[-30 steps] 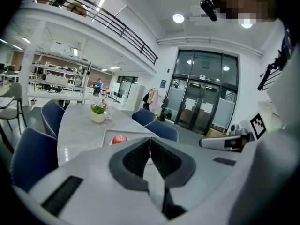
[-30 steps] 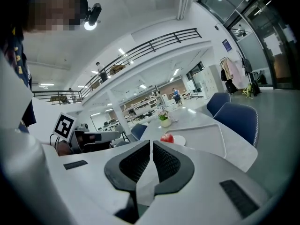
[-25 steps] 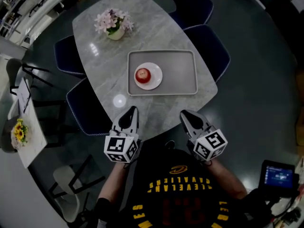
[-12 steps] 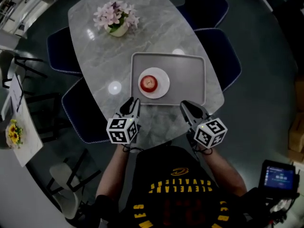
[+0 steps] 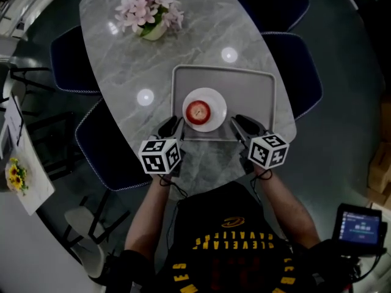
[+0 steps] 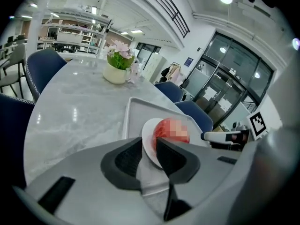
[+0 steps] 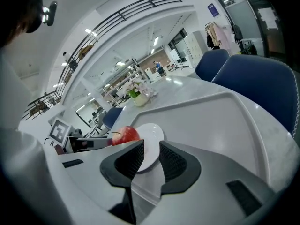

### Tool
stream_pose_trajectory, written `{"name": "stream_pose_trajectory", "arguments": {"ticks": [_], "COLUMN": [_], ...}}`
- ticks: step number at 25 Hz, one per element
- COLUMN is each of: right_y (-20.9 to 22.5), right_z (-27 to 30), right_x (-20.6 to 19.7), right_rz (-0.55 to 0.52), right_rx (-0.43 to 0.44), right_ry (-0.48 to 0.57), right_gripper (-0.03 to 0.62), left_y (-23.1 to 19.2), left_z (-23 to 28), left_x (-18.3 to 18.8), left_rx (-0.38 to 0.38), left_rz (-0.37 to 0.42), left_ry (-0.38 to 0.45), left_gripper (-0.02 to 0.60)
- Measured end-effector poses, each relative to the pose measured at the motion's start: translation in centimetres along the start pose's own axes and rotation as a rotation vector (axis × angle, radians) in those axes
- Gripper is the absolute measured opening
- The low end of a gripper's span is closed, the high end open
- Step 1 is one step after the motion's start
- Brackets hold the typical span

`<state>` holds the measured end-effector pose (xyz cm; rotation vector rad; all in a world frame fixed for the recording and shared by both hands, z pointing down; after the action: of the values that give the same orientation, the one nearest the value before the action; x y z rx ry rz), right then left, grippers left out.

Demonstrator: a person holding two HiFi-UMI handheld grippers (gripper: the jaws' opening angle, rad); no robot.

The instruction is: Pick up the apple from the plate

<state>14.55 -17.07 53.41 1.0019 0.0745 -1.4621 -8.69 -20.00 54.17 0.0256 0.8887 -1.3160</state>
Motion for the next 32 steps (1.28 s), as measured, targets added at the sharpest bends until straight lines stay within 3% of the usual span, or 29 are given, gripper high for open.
{"name": "stream_pose_trajectory", "arguments": {"ticks": [11, 22, 28, 32], "right_y": [1.4, 1.8, 1.4, 1.1], "right_z": [3.6, 4.2, 3.3, 2.9], "right_x": [-0.7, -1.8, -1.8, -1.7], "right_rz": [0.024, 0.117, 0.150, 0.210], "right_rx": [-0.060, -0.057, -0.079, -0.069], "right_ry": [-0.163, -0.215, -0.222, -0.204], "right_gripper": [0.087, 0.086, 0.075, 0.067], "left_y": [-0.5, 0.4, 0.9, 1.0], "left_z": [3.2, 4.7, 4.1, 3.7], "left_x": [-0.3, 0.1, 0.2, -0.1], "left_rx": [0.004, 0.019, -0.008, -0.028], "left_rz": [-0.162, -0.064, -0.077, -0.146], "left_ry": [-0.178, -0.274, -0.274, -0.279], "left_gripper": [0.075, 0.075, 0.060, 0.052]}}
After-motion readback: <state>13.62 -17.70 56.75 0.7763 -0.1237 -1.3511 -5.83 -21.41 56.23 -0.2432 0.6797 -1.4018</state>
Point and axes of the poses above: the fingertips, and each gripper's own axes: z forward along the fingers, y to its right, x out of its top, the point moved 5 cm from there along -z, backward along the fingers, and after that the axes turned 3 degrees about -y, right-handed, at the moved point
